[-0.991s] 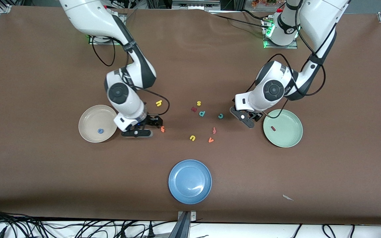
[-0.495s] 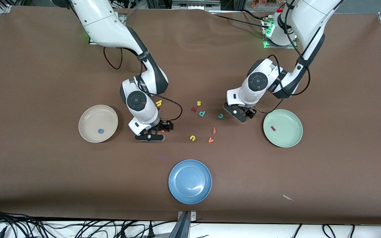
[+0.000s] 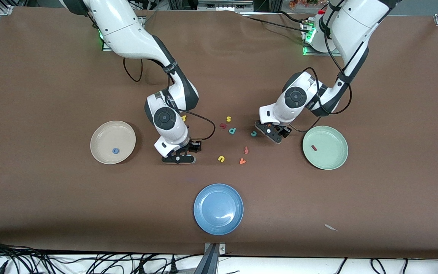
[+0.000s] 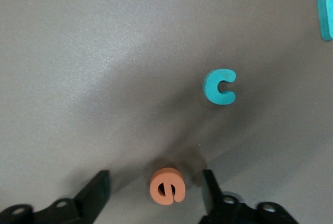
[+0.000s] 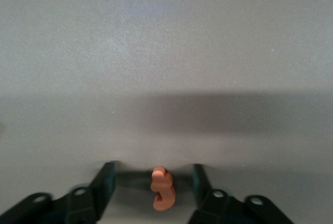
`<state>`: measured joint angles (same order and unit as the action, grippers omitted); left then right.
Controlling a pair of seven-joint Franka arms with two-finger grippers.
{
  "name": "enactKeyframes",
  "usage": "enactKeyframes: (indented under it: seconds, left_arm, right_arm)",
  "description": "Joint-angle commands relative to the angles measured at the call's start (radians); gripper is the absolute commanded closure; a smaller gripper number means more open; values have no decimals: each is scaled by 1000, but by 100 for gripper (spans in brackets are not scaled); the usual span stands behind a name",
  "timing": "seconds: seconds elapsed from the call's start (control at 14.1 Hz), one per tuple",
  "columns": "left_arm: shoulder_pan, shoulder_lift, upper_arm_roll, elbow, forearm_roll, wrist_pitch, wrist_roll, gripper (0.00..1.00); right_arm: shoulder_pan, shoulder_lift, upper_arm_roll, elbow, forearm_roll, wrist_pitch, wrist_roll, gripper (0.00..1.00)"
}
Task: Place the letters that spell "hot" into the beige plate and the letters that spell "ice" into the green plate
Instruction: 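Grasp the orange e with the left gripper while the right gripper grasps the 3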
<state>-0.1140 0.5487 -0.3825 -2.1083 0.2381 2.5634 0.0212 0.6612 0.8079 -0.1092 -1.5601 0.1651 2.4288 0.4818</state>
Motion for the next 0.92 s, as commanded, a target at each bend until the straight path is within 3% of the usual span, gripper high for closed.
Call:
enactKeyframes:
  seconds: [0.0,0.21,0.64,0.85]
  left_arm:
    - [4,-3,-4,-2,38,8,-29,77]
    - [7,-7,-4,-5,38,6,-29,88]
    - [8,-53,-4,4,38,-49,-24,89]
    - [36,-95,-3,24,43,-104,11,91]
  right_arm:
    - [8,19,-6,29,11,-13,15,48]
    - [8,17,-6,28,14,-34,18,61]
    - [11,13,-6,18,14,-68,32,66]
    - [9,14,-6,18,13,-68,32,76]
